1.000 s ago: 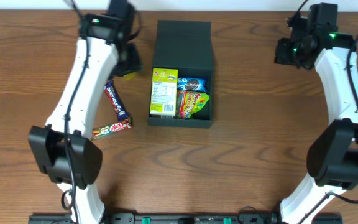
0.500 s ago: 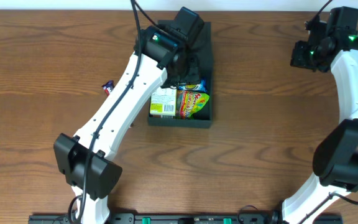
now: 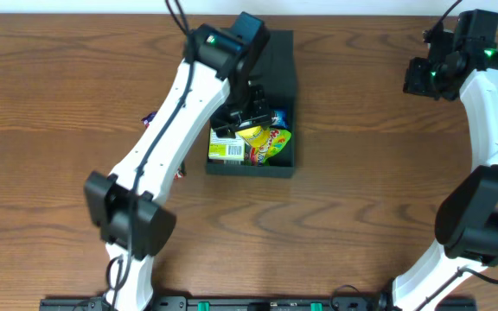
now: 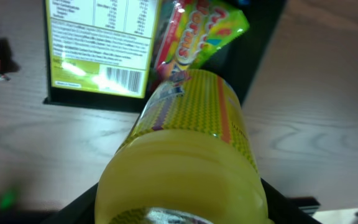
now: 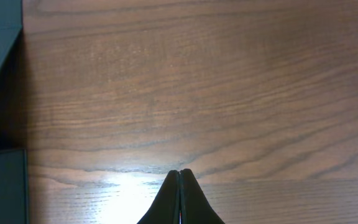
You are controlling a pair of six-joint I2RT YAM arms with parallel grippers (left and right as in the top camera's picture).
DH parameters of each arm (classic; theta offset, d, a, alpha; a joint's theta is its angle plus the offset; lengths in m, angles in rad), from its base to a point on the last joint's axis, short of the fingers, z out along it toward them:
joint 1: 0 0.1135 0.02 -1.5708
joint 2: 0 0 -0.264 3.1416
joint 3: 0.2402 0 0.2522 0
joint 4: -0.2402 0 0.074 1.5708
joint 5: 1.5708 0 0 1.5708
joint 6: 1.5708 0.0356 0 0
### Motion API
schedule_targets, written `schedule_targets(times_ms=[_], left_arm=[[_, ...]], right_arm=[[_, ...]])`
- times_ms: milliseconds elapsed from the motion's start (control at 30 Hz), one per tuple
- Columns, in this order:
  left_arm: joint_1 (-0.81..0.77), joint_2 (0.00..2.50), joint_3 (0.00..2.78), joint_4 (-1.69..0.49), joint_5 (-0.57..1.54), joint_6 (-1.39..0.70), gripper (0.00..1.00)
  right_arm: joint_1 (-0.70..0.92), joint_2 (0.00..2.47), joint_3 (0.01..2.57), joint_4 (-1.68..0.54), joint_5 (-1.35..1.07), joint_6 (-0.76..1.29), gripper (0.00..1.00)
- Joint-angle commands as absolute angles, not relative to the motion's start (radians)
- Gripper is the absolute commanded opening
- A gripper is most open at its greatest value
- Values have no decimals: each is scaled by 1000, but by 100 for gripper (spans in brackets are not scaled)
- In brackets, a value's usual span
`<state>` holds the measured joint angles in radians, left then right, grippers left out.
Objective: Pack container
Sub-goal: 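Carry the Mentos tube over the green box and lower it inside, then release the Mentos tube and withdraw the left gripper to the left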
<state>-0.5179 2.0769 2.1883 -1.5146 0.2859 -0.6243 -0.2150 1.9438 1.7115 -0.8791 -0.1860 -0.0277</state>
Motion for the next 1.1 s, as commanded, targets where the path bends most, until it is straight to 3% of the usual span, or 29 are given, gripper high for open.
schedule_targets(times_ms=[0,133,733,1067], left_arm=[[-515,2168,2338,-1571,247,-574,5],[-523,2341,2548,-1690,265,-498,5],[-541,2366,2501,-1690,130,-494,6],[-567,2366,2452,-1690,178,-424,5]], right_arm=[[-221,1949,1705,-884,-192,-42,2],[-221,1949,1705,-892,-192,-42,2],[-221,1949,1705,-890,-192,-39,2],[-221,1949,1705,-890,-192,-38,2]])
